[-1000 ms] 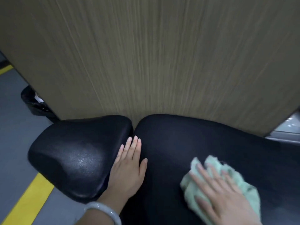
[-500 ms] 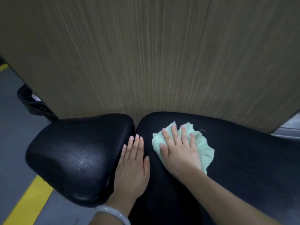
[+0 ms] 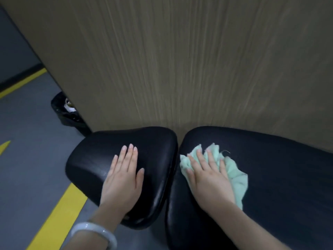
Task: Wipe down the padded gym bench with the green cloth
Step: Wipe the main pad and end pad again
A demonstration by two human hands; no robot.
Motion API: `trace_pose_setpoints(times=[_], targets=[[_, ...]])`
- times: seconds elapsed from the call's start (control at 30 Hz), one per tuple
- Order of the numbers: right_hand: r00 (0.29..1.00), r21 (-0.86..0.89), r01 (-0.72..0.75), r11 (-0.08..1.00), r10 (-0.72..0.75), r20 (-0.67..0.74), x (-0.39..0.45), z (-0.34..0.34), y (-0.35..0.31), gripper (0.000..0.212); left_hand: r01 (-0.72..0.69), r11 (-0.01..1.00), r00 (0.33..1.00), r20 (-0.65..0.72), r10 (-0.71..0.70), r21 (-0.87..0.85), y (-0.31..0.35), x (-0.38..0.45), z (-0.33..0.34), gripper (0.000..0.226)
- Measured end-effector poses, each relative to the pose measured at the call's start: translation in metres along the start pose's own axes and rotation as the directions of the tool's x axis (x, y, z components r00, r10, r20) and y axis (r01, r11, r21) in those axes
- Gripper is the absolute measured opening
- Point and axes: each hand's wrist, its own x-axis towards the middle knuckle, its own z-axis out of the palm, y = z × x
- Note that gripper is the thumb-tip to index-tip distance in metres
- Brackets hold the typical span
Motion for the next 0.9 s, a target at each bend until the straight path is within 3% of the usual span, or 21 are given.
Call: trace_pose_setpoints(times=[0.1,0.2,0.3,0.5,0.7,0.9], targets=[[0.997,0.16,0.019,0.987,-0.007,-0.076,0.029,0.0,-0.042,0.083,0.03,1.0,0.999,0.038,-0.03,-0.007,-0.024,-0.015,0.003,0.064],[0.995,0.334,0.04,0.942,-0.007,-0.098,0.056,0.0,-0.077,0.051,0.094,0.994,0.995,0.039,-0.092,-0.059,-0.036,-0.029,0.013,0.075],[0.987,0.232,0.157,0.96,-0.147,-0.058,0.081,0.009,-0.103,0.048,0.093,0.993,0.995,0.052,-0.089,-0.076,-0.037,-0.03,0.016,0.067],[0.974,0.088,0.207,0.974,-0.214,0.078,0.125,0.015,-0.134,0.052,0.103,0.98,0.993,-0.04,-0.112,-0.172,-0.052,-0.022,0.019,0.059],[0.923,0.062,0.356,0.932,-0.361,0.134,0.16,0.017,-0.173,0.052,0.256,0.954,0.962,-0.058,-0.268,-0.156,-0.099,0.013,0.003,0.077],[0.827,0.105,0.528,0.842,-0.539,0.158,0.171,0.021,-0.208,0.05,0.231,0.967,0.968,-0.072,-0.24,-0.109,-0.128,0.021,-0.008,0.081]])
